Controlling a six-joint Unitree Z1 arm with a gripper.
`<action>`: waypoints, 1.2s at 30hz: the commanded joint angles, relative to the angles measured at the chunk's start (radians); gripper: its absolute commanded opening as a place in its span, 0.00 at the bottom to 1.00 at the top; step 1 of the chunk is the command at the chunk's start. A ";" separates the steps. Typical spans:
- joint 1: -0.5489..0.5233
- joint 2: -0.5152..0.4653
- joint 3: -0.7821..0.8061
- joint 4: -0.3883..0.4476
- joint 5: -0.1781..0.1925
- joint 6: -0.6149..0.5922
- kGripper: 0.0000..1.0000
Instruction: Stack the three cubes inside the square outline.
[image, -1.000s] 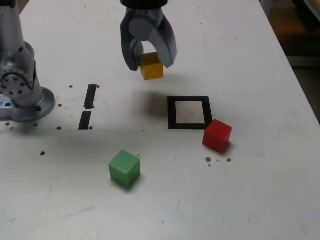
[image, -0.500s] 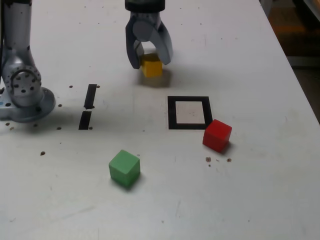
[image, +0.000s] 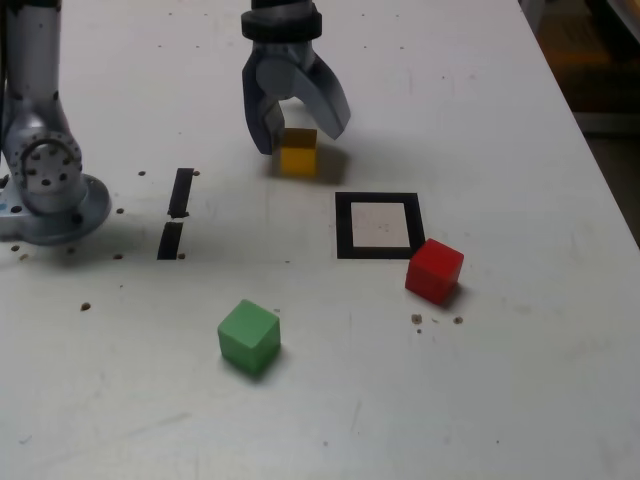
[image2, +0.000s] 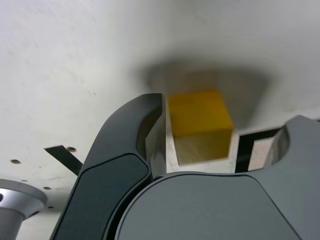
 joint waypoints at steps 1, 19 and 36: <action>-0.026 -0.043 0.016 -0.013 -0.005 -0.022 1.00; -0.505 -0.239 -0.121 0.054 0.042 -0.223 0.99; -0.739 0.009 -0.479 0.375 0.221 -0.437 0.98</action>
